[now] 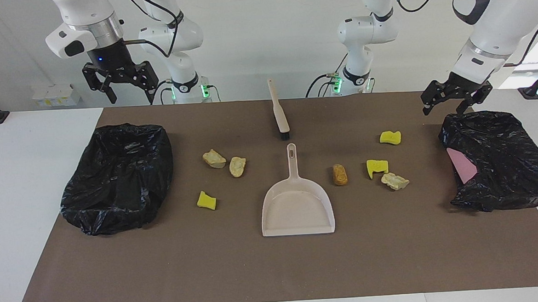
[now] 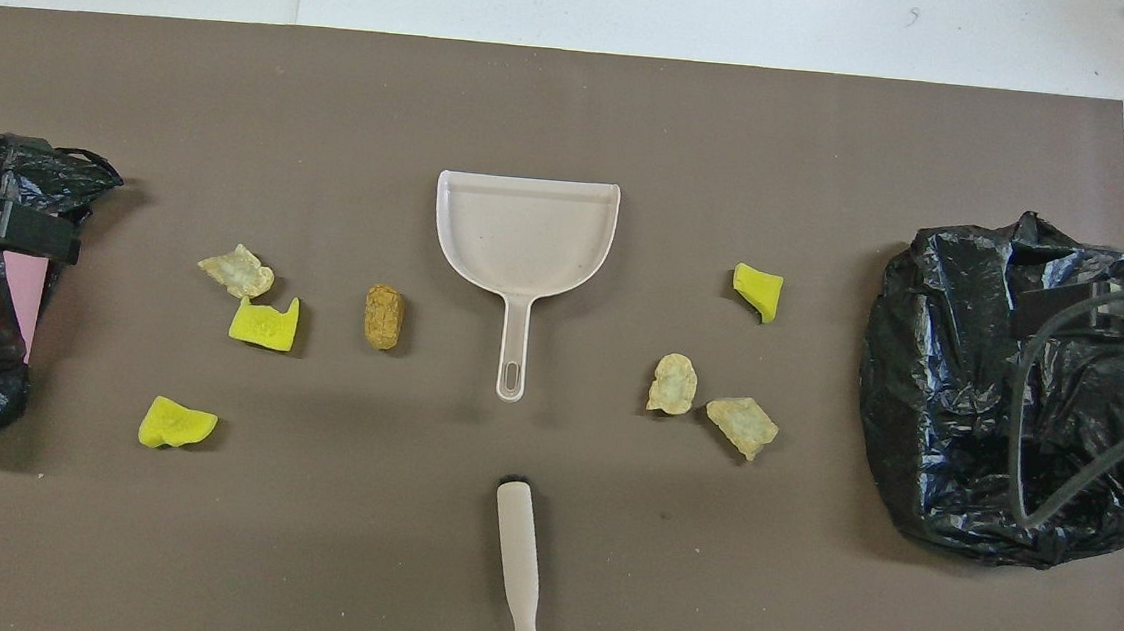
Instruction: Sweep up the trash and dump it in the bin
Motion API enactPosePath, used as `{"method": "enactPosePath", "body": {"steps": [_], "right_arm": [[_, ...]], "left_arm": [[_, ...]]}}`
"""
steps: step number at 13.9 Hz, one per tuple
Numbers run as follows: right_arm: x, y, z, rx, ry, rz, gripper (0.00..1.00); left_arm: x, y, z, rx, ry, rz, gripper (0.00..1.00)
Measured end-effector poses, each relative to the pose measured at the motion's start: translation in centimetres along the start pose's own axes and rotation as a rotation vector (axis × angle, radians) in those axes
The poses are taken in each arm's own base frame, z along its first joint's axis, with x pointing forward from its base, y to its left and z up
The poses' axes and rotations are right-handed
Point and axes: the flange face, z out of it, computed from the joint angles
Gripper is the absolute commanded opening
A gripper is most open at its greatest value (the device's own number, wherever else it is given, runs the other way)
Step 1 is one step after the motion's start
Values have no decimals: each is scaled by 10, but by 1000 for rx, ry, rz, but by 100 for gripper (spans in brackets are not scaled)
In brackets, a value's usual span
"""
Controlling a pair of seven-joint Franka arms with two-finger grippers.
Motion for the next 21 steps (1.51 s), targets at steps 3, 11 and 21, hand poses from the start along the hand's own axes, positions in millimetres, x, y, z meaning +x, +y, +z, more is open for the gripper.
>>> {"method": "enactPosePath", "body": {"steps": [3, 11, 21], "right_arm": [[0, 0, 0, 0, 0, 0, 100], [0, -8, 4, 0, -6, -11, 100], [29, -203, 129, 23, 19, -18, 100]], "left_arm": [[-1, 18, 15, -6, -26, 31, 100], [-35, 148, 107, -23, -57, 96, 100], [-167, 343, 210, -30, -78, -56, 100]]}}
